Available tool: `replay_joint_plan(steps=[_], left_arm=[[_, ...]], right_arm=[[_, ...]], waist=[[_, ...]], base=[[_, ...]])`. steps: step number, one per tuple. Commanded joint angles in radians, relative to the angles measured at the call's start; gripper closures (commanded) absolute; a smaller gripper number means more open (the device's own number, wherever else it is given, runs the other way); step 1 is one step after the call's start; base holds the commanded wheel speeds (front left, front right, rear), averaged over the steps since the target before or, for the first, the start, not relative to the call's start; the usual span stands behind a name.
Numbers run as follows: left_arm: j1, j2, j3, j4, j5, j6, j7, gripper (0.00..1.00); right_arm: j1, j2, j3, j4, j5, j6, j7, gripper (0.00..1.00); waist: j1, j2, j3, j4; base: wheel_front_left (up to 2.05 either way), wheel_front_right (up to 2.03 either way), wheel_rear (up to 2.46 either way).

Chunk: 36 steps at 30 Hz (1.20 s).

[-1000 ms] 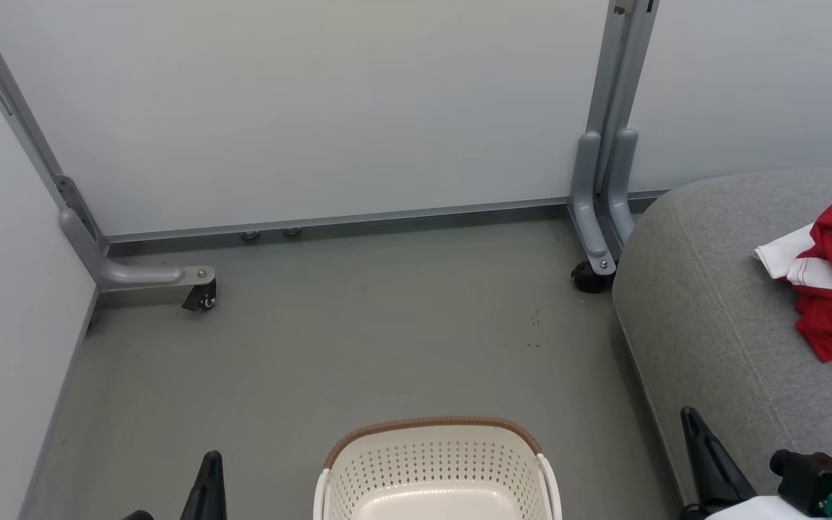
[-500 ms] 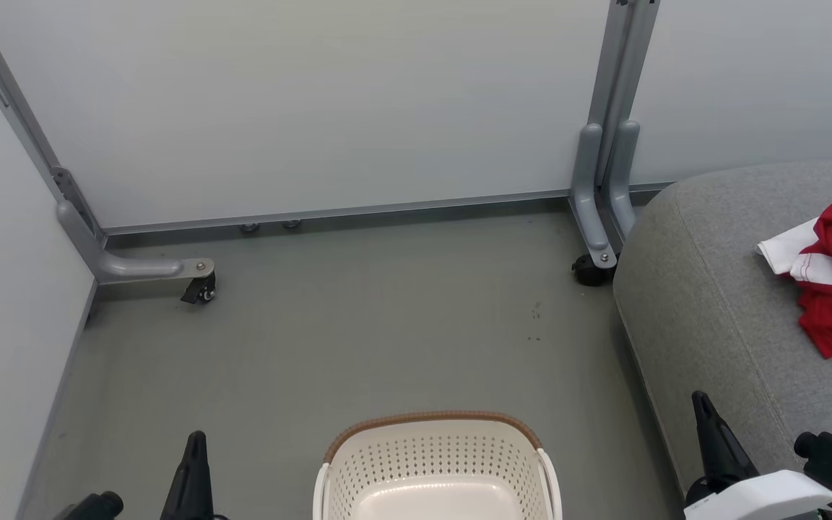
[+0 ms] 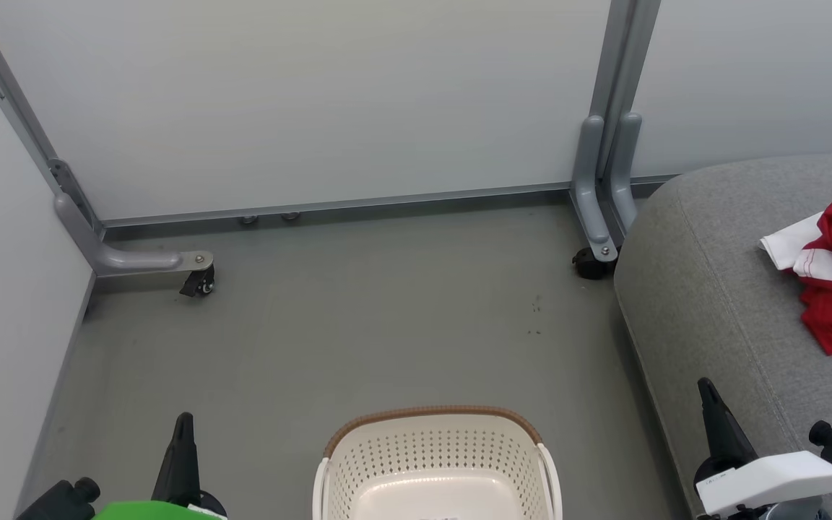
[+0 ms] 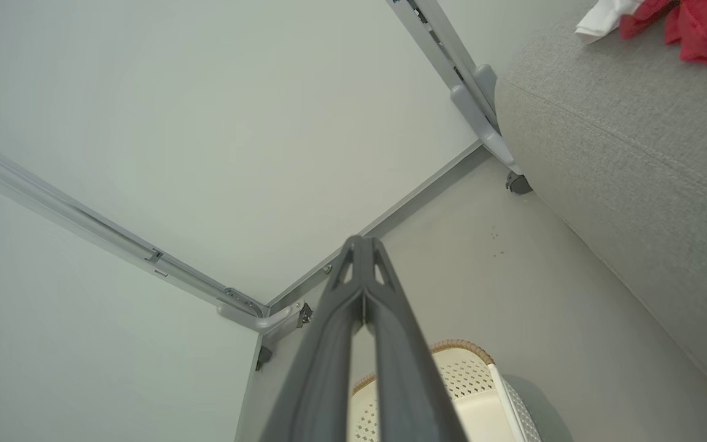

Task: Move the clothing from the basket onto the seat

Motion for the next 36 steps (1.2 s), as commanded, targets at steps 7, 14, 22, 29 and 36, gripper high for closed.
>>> replay_joint_plan(steps=[7,14,22,29,36], left_arm=[[-0.054,0.01,0.019,0.0,-0.107,-0.009,0.024,1.0],[-0.075,0.011,0.031,0.008,-0.188,-0.012,0.044,1.0],[-0.097,0.011,0.044,0.017,-0.271,-0.016,0.066,1.0],[-0.115,0.01,0.055,0.024,-0.338,-0.02,0.084,1.0],[-0.132,0.01,0.066,0.031,-0.403,-0.022,0.101,1.0]], right_arm=[[-0.045,-0.005,-0.015,0.003,0.109,-0.001,0.025,1.0],[-0.062,-0.003,-0.024,0.013,0.192,-0.001,0.046,1.0],[-0.079,0.0,-0.034,0.024,0.278,-0.001,0.068,1.0],[-0.093,0.001,-0.042,0.032,0.347,-0.001,0.087,1.0],[-0.107,0.004,-0.051,0.041,0.414,-0.001,0.105,1.0]], waist=[[0.0,0.0,0.008,0.001],[0.0,0.0,0.015,0.001],[0.0,0.0,0.024,0.001],[0.0,0.0,0.031,0.002],[0.0,0.0,0.038,0.002]], base=[[0.0,0.0,0.0],[0.0,0.0,0.0],[0.0,0.0,0.0],[0.0,0.0,0.0],[0.0,0.0,0.0]])
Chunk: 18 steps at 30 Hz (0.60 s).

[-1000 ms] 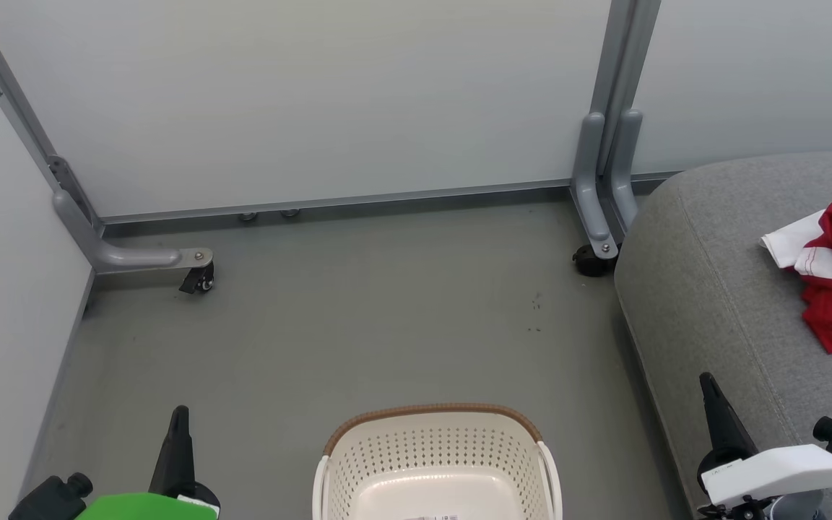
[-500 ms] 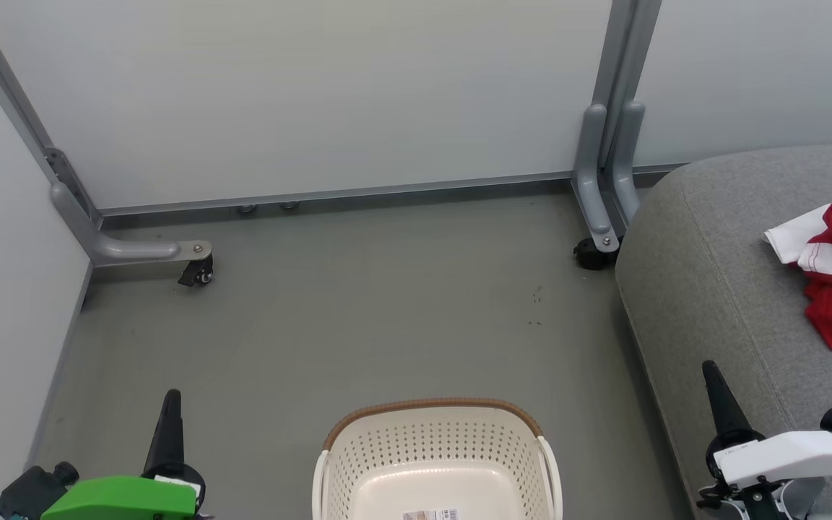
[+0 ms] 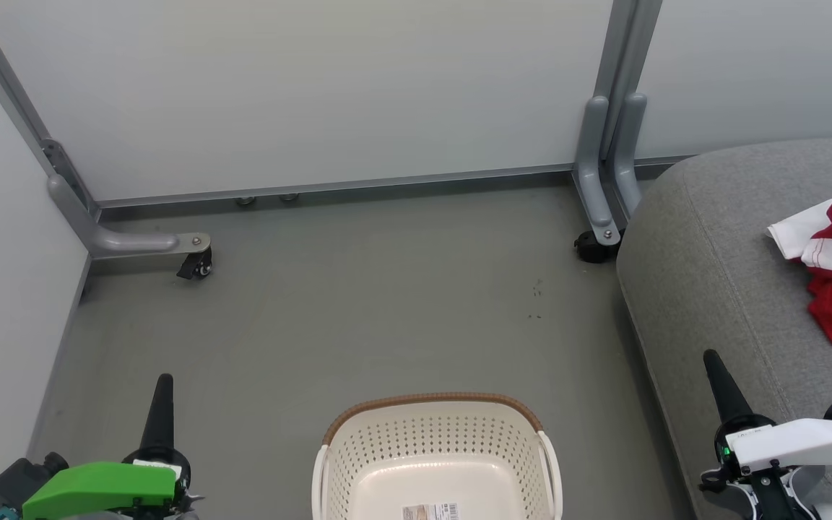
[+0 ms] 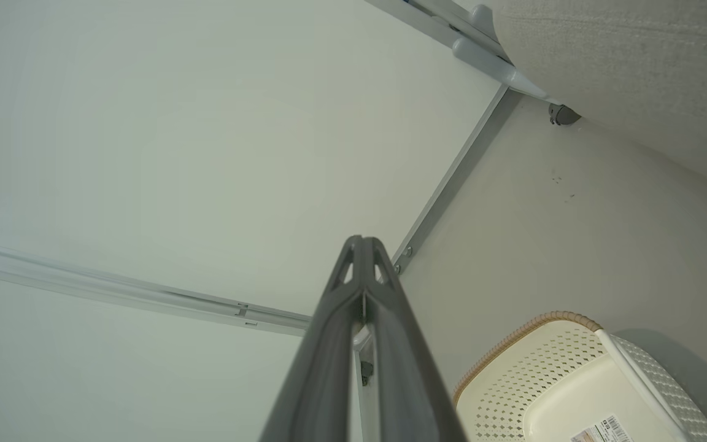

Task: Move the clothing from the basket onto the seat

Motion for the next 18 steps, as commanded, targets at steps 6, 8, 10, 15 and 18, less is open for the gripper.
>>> replay_joint_plan(steps=[6,8,10,15,18], left_arm=[[-0.044,0.005,0.016,0.003,-0.078,-0.008,0.02,1.0],[-0.048,0.005,0.019,0.005,-0.094,-0.009,0.026,1.0],[-0.052,0.005,0.022,0.007,-0.112,-0.01,0.03,1.0],[-0.063,0.004,0.028,0.01,-0.148,-0.011,0.042,1.0],[-0.069,0.004,0.032,0.013,-0.173,-0.012,0.048,1.0]], right_arm=[[-0.033,0.0,-0.013,0.006,0.077,-0.001,0.021,1.0],[-0.036,0.001,-0.015,0.008,0.096,-0.001,0.026,1.0],[-0.039,0.001,-0.018,0.011,0.113,-0.001,0.031,1.0],[-0.048,0.003,-0.023,0.016,0.153,-0.001,0.042,1.0],[-0.054,0.004,-0.026,0.018,0.177,-0.001,0.049,1.0]], waist=[[0.0,-0.0001,0.008,0.0],[0.0,-0.0001,0.01,0.001],[0.0,-0.0001,0.012,0.001],[0.0,-0.0001,0.017,0.001],[0.0,-0.0001,0.02,0.001]], base=[[0.0,0.0,0.0],[0.0,0.0,0.0],[0.0,0.0,0.0],[0.0,0.0,0.0],[0.0,0.0,0.0]])
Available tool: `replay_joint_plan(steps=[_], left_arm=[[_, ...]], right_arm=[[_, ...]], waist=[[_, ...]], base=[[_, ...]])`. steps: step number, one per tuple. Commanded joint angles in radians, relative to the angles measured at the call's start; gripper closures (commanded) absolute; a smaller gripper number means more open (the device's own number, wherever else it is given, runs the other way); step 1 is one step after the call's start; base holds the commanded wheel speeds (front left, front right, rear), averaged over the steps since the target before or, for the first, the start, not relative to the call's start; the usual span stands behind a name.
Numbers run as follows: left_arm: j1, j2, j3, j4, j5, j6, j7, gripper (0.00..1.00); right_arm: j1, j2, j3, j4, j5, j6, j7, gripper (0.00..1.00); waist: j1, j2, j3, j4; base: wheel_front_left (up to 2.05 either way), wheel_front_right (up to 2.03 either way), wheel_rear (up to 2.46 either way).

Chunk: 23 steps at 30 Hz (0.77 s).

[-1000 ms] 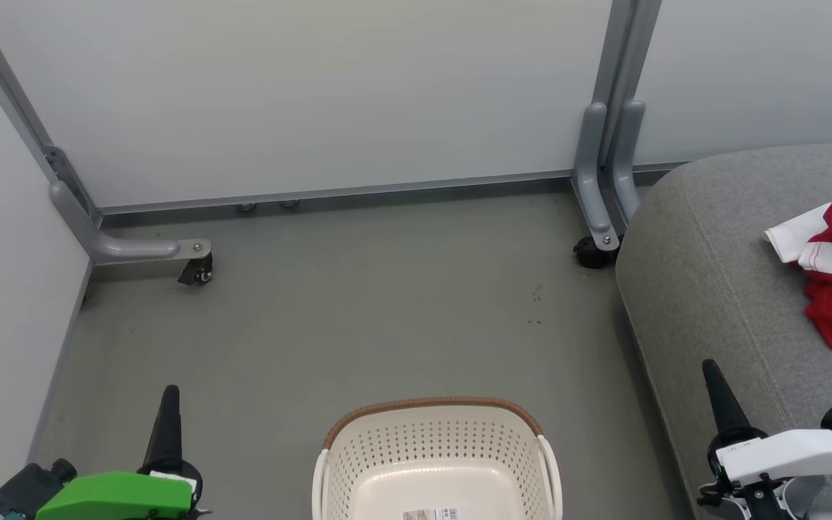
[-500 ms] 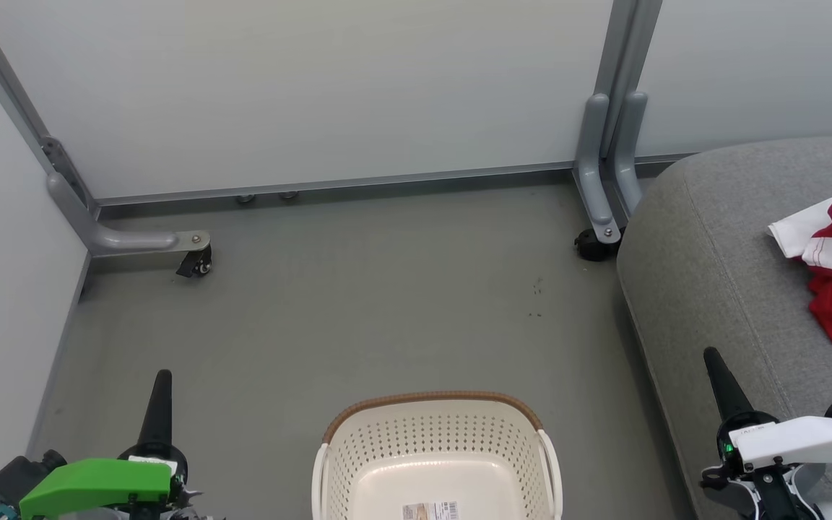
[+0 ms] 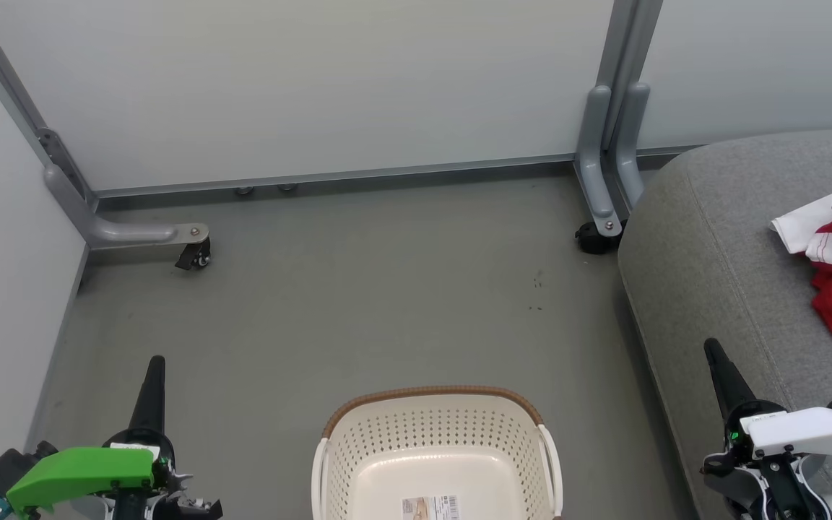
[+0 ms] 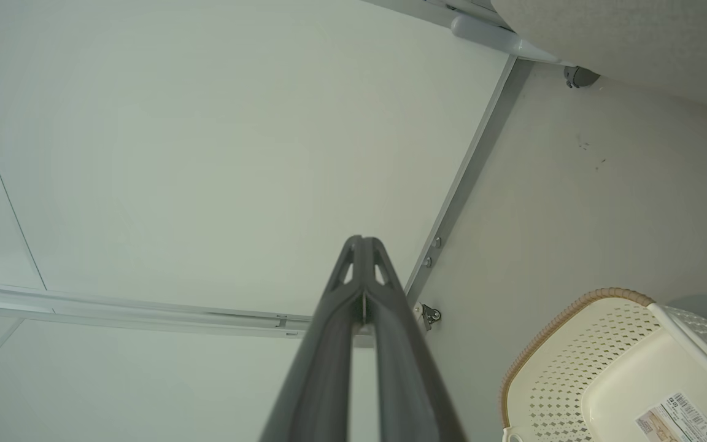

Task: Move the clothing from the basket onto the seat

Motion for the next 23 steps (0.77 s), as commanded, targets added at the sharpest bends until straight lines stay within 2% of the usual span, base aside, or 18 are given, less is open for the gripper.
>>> replay_joint_plan(steps=[1,23], left_arm=[[-0.025,0.004,0.006,-0.002,-0.023,-0.005,0.007,1.0],[-0.064,0.0,0.034,0.016,-0.175,-0.012,0.051,1.0]], right_arm=[[-0.022,-0.001,-0.006,0.001,0.024,-0.001,0.008,1.0],[-0.054,0.006,-0.028,0.021,0.18,-0.001,0.053,1.0]], waist=[[0.0,0.0,0.002,0.0],[0.0,0.0,0.025,0.001]], base=[[0.0,0.0,0.0],[0.0,0.0,0.0]])
